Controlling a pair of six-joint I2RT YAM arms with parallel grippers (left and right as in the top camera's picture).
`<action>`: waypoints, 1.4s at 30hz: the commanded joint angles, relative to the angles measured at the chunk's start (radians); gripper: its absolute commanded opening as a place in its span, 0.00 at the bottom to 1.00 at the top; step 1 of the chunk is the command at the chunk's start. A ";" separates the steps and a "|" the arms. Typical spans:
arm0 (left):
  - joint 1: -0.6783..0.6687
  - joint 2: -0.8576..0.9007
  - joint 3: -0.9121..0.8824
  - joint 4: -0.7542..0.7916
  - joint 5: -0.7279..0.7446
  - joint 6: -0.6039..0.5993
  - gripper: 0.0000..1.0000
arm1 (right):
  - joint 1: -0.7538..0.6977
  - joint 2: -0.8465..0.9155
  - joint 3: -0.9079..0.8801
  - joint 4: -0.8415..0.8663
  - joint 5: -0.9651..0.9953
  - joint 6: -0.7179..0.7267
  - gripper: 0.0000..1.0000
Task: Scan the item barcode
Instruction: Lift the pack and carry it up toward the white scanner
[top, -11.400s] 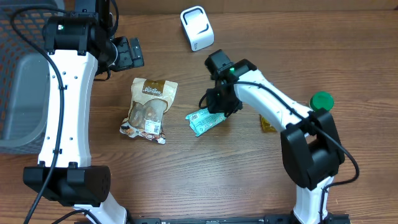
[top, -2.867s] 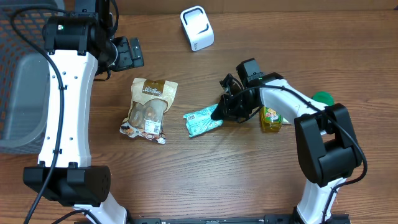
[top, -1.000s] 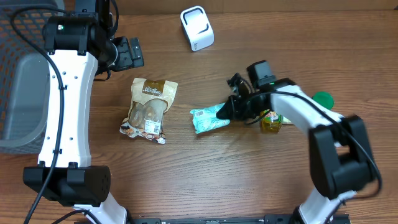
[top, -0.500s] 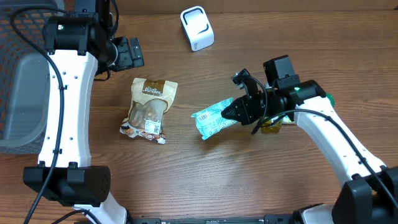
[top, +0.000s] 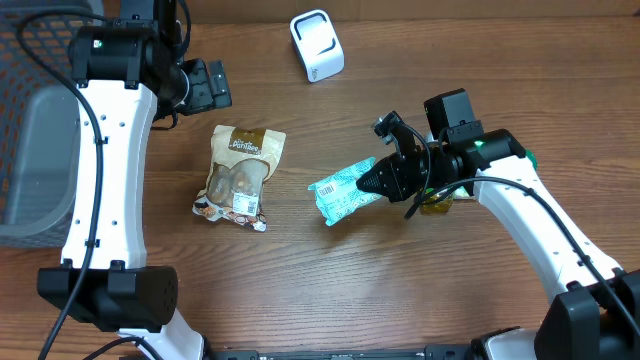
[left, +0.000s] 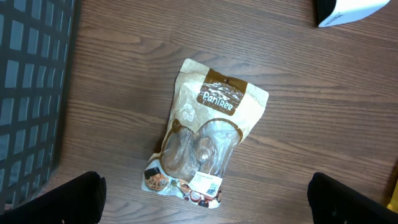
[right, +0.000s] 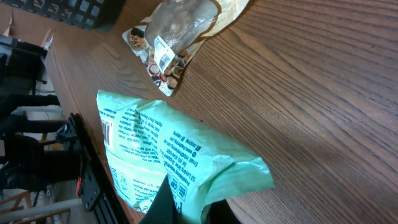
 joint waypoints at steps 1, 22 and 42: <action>-0.006 0.002 0.015 0.004 0.005 0.011 0.99 | 0.002 -0.024 0.002 0.005 -0.025 -0.014 0.04; -0.006 0.002 0.015 0.004 0.005 0.011 1.00 | 0.014 0.006 -0.003 0.021 0.125 -0.014 0.04; -0.006 0.002 0.015 0.004 0.005 0.011 1.00 | 0.189 0.103 0.016 0.352 0.714 -0.014 0.04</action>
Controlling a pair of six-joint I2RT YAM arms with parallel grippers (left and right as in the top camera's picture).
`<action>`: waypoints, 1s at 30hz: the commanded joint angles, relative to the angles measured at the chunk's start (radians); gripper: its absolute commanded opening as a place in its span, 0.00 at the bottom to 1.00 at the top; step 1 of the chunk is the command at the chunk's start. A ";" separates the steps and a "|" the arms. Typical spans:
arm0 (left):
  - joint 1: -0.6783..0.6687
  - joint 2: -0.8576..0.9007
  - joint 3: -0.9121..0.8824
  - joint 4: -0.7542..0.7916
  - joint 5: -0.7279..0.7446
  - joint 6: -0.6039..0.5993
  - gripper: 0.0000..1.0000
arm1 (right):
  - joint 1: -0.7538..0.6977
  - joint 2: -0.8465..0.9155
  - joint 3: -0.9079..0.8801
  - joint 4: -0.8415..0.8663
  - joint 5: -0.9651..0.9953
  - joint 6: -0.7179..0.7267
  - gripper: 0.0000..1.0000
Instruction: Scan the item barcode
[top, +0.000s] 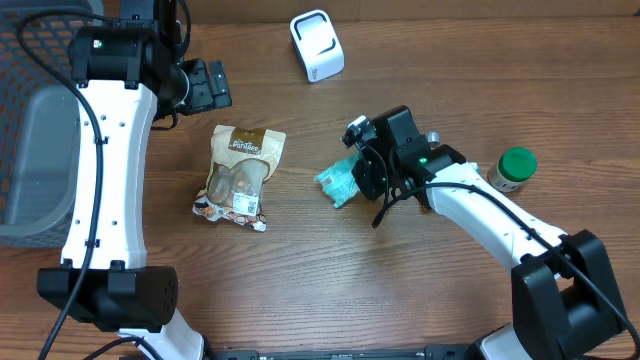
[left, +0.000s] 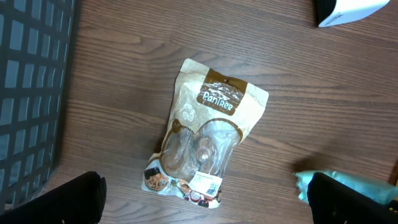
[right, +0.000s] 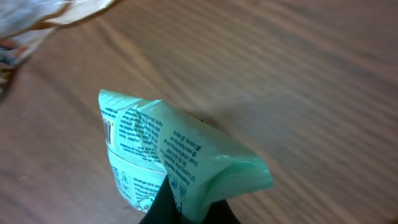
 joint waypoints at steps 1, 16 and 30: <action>-0.006 0.002 0.015 0.004 0.005 0.011 1.00 | 0.005 -0.023 0.116 0.010 0.134 -0.004 0.04; -0.006 0.002 0.015 0.004 0.005 0.011 1.00 | 0.007 -0.015 0.387 0.275 0.433 -0.213 0.04; -0.006 0.002 0.015 0.004 0.005 0.011 0.99 | 0.063 0.216 0.387 0.563 0.479 -0.530 0.04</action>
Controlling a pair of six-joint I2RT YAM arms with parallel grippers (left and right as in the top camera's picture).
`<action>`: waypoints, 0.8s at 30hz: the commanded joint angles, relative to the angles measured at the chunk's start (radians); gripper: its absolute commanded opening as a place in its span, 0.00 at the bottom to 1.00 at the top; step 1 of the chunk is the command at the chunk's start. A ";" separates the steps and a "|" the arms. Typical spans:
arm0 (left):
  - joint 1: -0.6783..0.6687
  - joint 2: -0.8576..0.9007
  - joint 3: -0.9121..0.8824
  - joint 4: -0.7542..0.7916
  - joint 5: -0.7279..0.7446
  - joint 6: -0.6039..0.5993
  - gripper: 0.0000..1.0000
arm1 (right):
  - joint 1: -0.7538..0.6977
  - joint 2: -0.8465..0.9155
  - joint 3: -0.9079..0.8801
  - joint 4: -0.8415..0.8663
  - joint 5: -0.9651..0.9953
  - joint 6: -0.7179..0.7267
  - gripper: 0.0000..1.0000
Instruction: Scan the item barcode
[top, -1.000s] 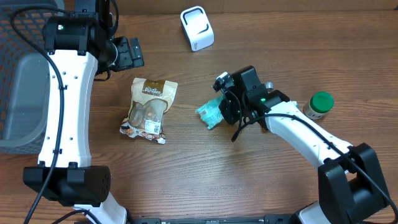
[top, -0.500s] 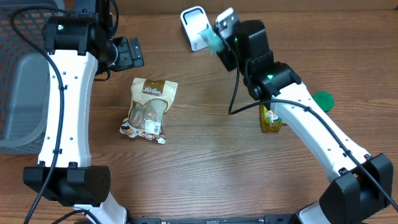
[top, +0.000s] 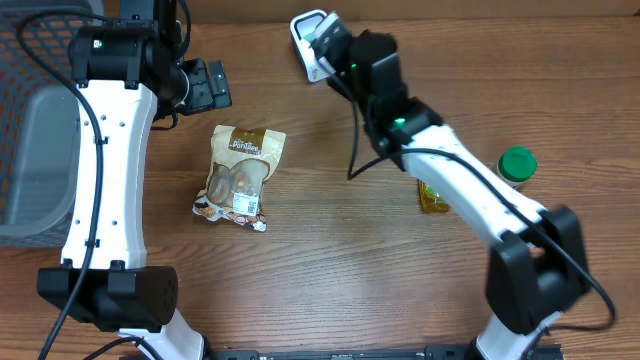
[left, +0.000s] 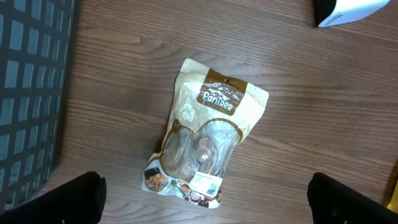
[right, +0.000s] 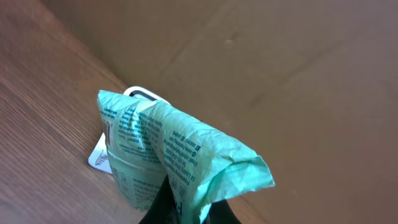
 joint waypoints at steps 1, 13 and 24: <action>-0.006 0.002 0.015 0.004 0.005 0.011 0.99 | 0.014 0.050 0.026 0.093 0.061 -0.125 0.04; -0.006 0.002 0.015 0.004 0.005 0.011 0.99 | 0.016 0.215 0.026 0.438 0.084 -0.300 0.04; -0.006 0.002 0.015 0.004 0.005 0.011 1.00 | -0.010 0.317 0.159 0.455 0.051 -0.325 0.03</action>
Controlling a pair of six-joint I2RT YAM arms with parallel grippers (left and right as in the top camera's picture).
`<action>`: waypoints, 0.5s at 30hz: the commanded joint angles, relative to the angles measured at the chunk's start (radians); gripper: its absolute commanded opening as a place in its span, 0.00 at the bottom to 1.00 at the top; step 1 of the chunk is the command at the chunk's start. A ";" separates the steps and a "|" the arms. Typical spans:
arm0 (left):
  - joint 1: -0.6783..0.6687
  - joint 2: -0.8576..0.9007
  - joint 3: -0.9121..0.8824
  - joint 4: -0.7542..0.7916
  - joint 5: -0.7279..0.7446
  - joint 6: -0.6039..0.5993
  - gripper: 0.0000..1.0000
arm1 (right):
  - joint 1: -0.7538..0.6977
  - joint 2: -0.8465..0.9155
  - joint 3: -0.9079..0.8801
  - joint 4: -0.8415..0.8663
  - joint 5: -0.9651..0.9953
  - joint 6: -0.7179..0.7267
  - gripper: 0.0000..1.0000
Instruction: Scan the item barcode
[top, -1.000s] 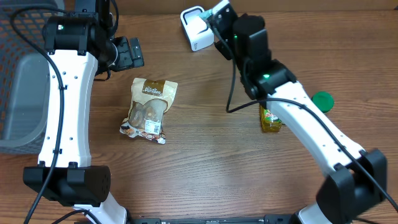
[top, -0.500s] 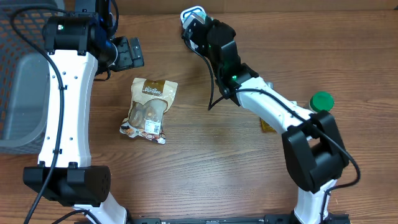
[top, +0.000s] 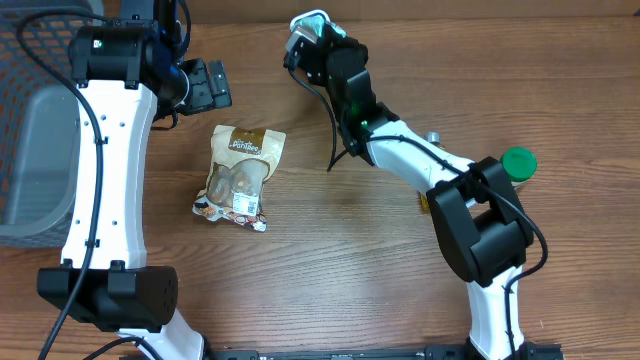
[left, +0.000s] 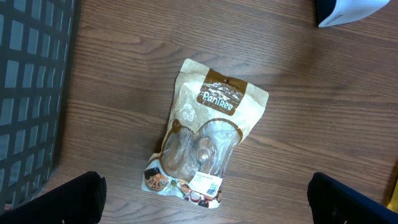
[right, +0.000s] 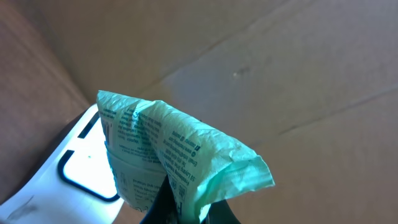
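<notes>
A crumpled green packet (right: 163, 154) with printed text is pinched in my right gripper (right: 186, 210), which is shut on it. The white scanner (right: 68, 167) with its black-framed window lies directly behind the packet. In the overhead view my right gripper (top: 318, 42) is at the scanner (top: 301, 24) at the table's back edge, and the packet is mostly hidden by the wrist. My left gripper (left: 202, 202) hangs open and empty above a brown snack pouch (left: 208, 137).
The brown pouch (top: 240, 172) lies left of centre. A green-lidded jar (top: 517, 163) stands at the right, a yellowish item (top: 424, 204) near it. A dark mesh basket (top: 30, 140) fills the left side. A brown wall runs behind the scanner.
My right gripper, still shut on the green packet, has come closer to the scanner, whose window now fills the space behind the packet. The left arm and the pouch have not moved.
My right gripper first held the green packet low over the table, right of the pouch. Then it held it nearer the table's centre. Then it had the packet up by the scanner at the back, and now close against the scanner's face.
</notes>
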 joint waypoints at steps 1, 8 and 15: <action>-0.006 0.002 0.015 0.004 0.005 0.011 1.00 | -0.020 0.027 0.093 0.014 -0.010 -0.005 0.03; -0.006 0.002 0.015 0.004 0.005 0.011 1.00 | -0.053 0.134 0.208 0.019 -0.018 -0.006 0.04; -0.006 0.002 0.015 0.004 0.005 0.011 0.99 | -0.073 0.204 0.224 0.146 -0.041 -0.021 0.04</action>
